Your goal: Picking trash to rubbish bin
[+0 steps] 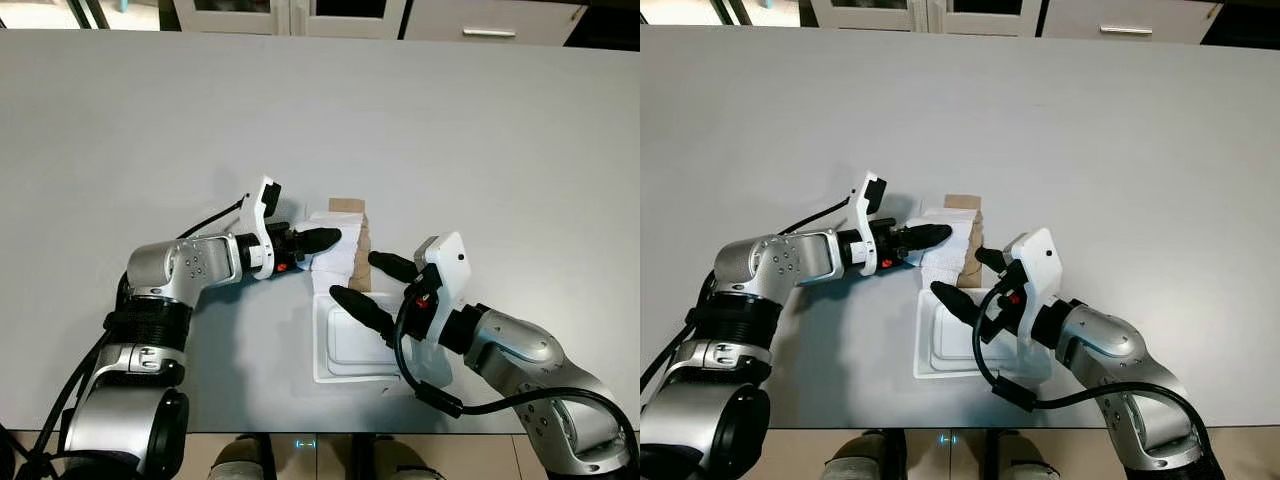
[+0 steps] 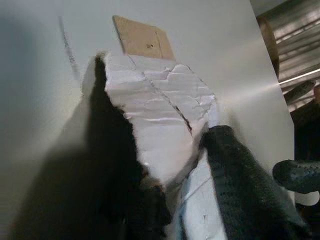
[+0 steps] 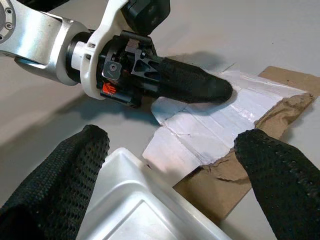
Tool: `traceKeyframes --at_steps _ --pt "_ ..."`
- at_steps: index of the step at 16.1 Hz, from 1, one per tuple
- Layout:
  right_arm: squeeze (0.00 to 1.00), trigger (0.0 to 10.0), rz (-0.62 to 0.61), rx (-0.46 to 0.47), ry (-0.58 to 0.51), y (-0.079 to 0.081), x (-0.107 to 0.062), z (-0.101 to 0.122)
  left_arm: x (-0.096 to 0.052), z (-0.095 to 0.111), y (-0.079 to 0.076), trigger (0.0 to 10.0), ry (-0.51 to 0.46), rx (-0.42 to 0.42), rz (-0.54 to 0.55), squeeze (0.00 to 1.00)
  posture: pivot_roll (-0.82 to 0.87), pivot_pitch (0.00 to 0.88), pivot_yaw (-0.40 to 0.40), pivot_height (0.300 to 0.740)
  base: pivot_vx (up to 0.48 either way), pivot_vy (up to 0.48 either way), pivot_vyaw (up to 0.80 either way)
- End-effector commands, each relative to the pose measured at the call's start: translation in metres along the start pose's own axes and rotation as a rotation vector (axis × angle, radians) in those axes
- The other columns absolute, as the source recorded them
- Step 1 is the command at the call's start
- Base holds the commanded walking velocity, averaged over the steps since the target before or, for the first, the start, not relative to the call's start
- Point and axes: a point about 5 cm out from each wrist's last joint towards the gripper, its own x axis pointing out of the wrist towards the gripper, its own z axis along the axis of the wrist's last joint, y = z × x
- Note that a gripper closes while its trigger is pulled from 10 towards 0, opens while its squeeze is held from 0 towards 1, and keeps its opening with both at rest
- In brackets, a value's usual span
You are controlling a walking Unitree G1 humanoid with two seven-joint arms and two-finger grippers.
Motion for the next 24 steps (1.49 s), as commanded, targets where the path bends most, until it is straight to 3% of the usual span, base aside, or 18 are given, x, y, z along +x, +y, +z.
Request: traceKeyframes --at_steps 1,17,19,20,21,22,24 --pt "0.0 10.0 0.0 0.011 -0.001 0.001 -0.001 -0.001 0.0 -0.016 0.01 0.0 0.08 -0.032 0.052 0.0 -0.13 0.27 -0.016 0.74 0.0 0.0 0.0" --pt "0.0 10.0 -0.003 0.014 -0.009 0.001 0.003 -0.001 -0.001 -0.01 0.011 0.0 0.078 0.003 0.058 0.0 -0.12 0.258 -0.011 0.74 0.0 0.0 0.0" --pt "0.0 10.0 -0.009 0.012 -0.012 0.0 0.004 -0.001 -0.001 -0.003 0.012 0.0 0.041 0.043 0.087 0.0 -0.12 0.251 -0.011 0.74 0.0 0.0 0.0" --pt "0.0 10.0 -0.014 0.01 -0.015 -0.001 0.004 -0.001 -0.001 0.003 0.013 1.3 0.012 0.072 0.116 0.0 -0.11 0.246 -0.011 0.74 0.0 0.0 0.0" --pt "0.0 10.0 -0.038 0.001 -0.021 -0.005 0.006 0.0 -0.005 0.024 0.016 10.0 -0.106 0.181 0.248 0.0 -0.11 0.232 -0.011 0.74 0.0 0.0 0.0" --pt "0.0 10.0 -0.083 -0.019 -0.032 -0.011 0.009 0.002 -0.014 0.052 0.012 10.0 -0.243 0.324 0.352 0.0 -0.11 0.224 -0.013 0.74 0.0 0.0 0.0" --pt "0.0 10.0 -0.11 -0.027 -0.048 -0.018 0.012 0.005 -0.022 0.071 -0.001 10.0 -0.337 0.397 0.35 0.0 -0.09 0.199 -0.017 0.74 0.0 0.0 0.0"
